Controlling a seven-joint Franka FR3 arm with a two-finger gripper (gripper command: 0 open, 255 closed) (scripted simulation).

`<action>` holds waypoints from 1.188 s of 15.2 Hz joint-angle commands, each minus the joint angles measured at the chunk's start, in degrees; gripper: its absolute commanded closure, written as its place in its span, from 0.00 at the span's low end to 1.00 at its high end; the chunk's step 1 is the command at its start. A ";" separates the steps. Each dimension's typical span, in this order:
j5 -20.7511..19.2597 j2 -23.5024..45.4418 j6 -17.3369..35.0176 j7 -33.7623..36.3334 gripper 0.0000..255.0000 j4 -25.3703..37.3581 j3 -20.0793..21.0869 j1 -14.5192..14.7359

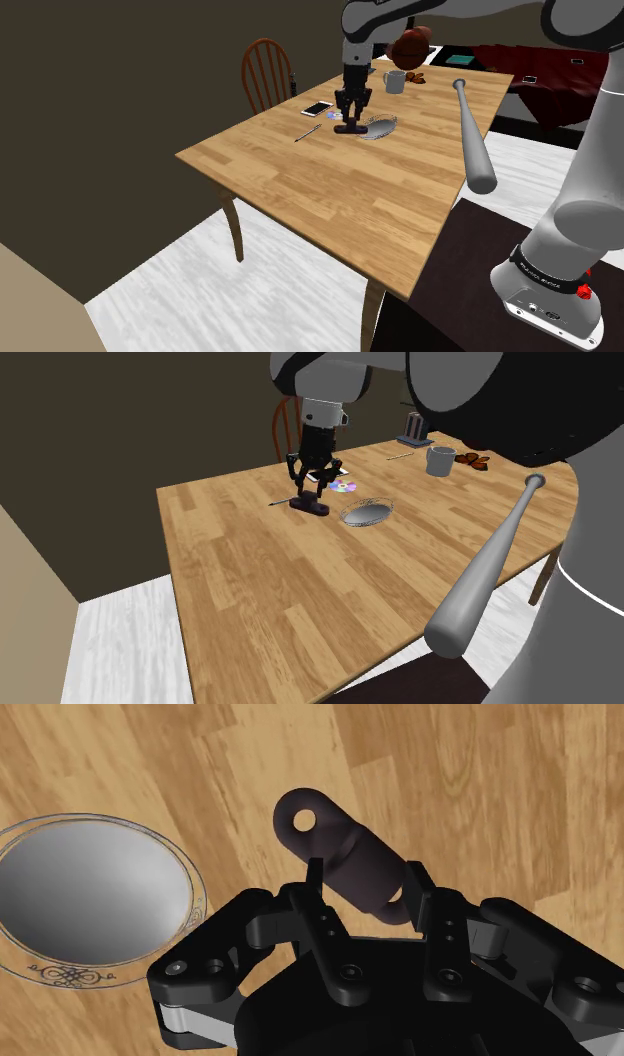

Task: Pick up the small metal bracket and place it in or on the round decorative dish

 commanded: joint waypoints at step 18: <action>0.14 14.27 -8.14 -17.76 1.00 19.38 -6.58 -12.70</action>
